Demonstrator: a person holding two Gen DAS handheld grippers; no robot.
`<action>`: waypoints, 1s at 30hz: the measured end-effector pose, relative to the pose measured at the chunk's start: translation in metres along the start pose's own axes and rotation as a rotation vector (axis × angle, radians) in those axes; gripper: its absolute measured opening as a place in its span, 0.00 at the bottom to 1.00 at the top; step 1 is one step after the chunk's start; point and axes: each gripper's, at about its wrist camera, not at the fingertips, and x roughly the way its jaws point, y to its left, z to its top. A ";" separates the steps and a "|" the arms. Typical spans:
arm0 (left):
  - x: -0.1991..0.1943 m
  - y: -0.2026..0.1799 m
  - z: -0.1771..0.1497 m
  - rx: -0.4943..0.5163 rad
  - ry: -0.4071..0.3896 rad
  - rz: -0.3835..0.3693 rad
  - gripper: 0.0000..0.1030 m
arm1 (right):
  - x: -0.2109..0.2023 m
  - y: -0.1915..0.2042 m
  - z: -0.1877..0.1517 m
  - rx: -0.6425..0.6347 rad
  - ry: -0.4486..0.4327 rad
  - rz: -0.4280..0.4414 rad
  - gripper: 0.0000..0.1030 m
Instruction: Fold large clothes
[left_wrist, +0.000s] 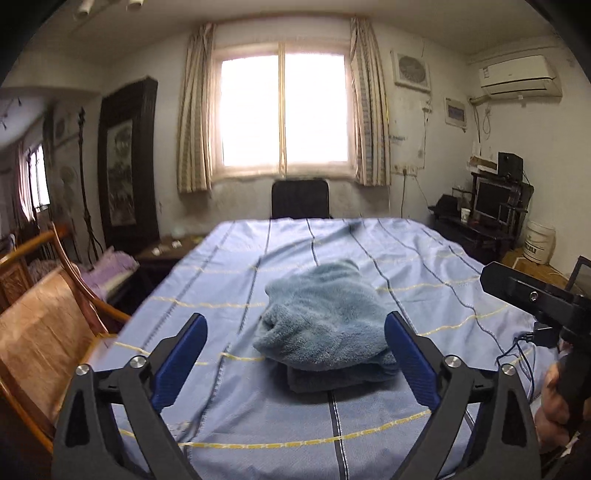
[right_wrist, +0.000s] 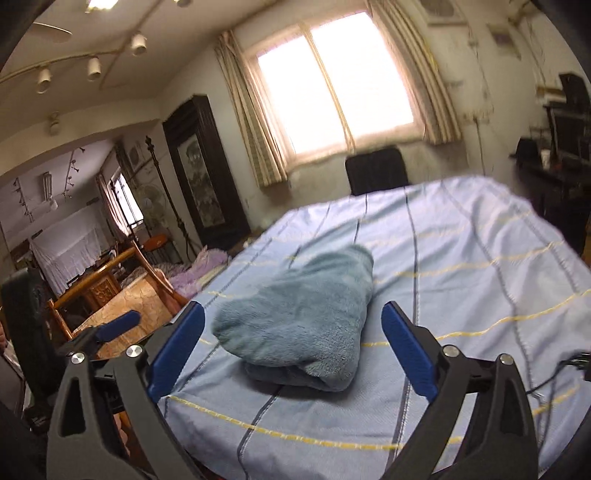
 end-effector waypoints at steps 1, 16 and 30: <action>-0.008 -0.001 0.001 0.007 -0.021 0.011 0.96 | -0.011 0.003 -0.001 -0.002 -0.021 -0.009 0.95; -0.026 -0.008 0.001 0.012 -0.048 0.081 0.96 | -0.058 0.031 -0.009 -0.127 -0.046 -0.099 0.95; -0.004 0.004 -0.010 -0.009 0.025 0.084 0.96 | -0.019 0.021 -0.021 -0.089 0.039 -0.093 0.95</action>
